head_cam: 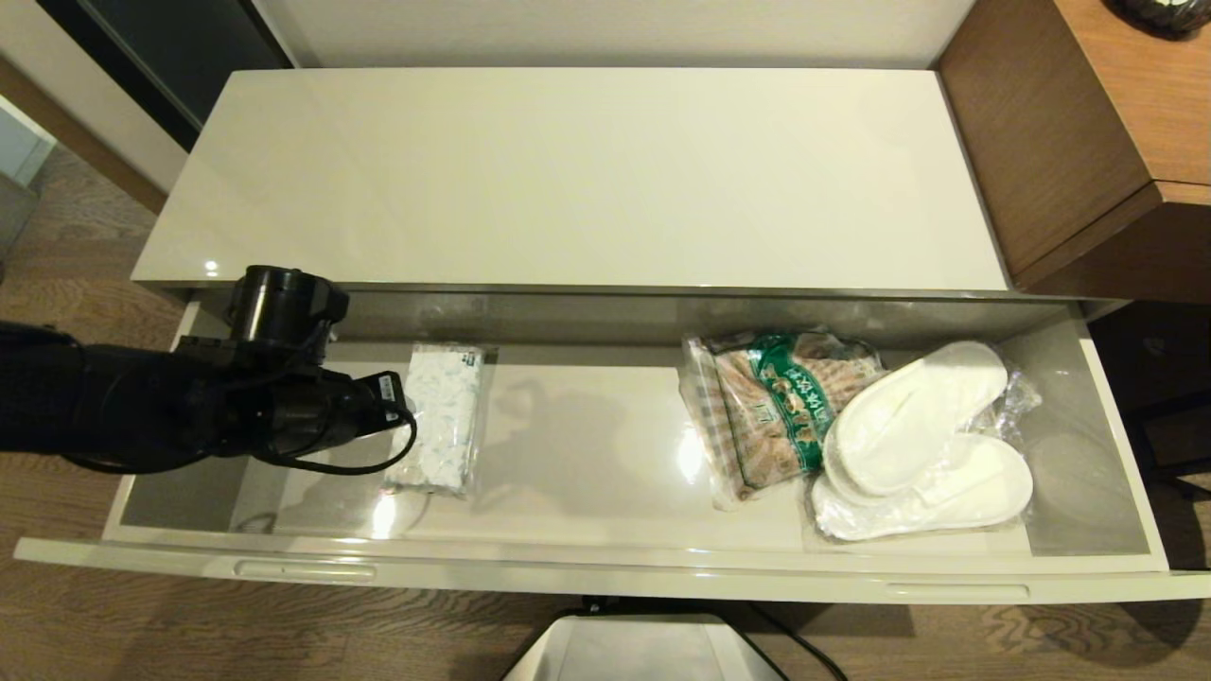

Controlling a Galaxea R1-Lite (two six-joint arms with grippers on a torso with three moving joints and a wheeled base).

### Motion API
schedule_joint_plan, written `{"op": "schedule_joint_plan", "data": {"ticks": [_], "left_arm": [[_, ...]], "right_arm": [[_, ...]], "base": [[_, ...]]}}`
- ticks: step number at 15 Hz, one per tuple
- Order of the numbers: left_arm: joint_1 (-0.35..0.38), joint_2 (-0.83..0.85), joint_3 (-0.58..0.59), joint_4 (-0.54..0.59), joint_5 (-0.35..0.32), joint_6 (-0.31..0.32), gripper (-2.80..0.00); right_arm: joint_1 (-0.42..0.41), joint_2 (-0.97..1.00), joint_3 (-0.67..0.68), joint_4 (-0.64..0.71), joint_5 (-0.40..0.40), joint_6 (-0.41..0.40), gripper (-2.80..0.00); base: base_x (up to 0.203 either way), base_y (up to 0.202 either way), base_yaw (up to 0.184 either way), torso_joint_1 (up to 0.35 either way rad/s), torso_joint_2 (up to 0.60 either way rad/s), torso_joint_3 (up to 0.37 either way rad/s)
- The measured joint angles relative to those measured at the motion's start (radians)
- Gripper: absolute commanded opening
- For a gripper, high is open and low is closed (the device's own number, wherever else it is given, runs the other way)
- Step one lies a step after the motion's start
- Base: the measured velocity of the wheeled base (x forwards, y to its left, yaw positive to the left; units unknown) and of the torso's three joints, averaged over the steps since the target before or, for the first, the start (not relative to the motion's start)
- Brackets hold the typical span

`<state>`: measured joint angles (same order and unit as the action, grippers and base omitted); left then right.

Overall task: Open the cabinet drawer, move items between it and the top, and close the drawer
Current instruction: Take out the tissue from the drawer

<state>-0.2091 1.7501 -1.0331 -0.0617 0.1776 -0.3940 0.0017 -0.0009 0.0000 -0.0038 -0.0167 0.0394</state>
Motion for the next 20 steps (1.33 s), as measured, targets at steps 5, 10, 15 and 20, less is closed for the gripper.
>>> {"op": "schedule_joint_plan", "data": {"ticks": [5, 10, 15, 20], "left_arm": [[0.001, 0.035, 0.028, -0.09, 0.049, 0.003, 0.0], [0.0, 0.068, 0.055, -0.204, 0.059, 0.059, 0.0], [-0.005, 0.107, 0.071, -0.241, 0.065, 0.137, 0.0], [-0.005, 0.158, 0.085, -0.356, 0.06, 0.221, 0.0]], "right_arm": [[0.001, 0.0, 0.0, 0.0, 0.0, 0.0, -2.8], [0.0, 0.0, 0.0, 0.0, 0.0, 0.0, -2.8], [0.0, 0.0, 0.0, 0.0, 0.0, 0.0, -2.8], [0.0, 0.0, 0.0, 0.0, 0.0, 0.0, -2.8]], "base": [[0.0, 0.0, 0.0, 0.0, 0.0, 0.0], [0.0, 0.0, 0.0, 0.0, 0.0, 0.0], [0.0, 0.0, 0.0, 0.0, 0.0, 0.0], [0.0, 0.0, 0.0, 0.0, 0.0, 0.0]]}}
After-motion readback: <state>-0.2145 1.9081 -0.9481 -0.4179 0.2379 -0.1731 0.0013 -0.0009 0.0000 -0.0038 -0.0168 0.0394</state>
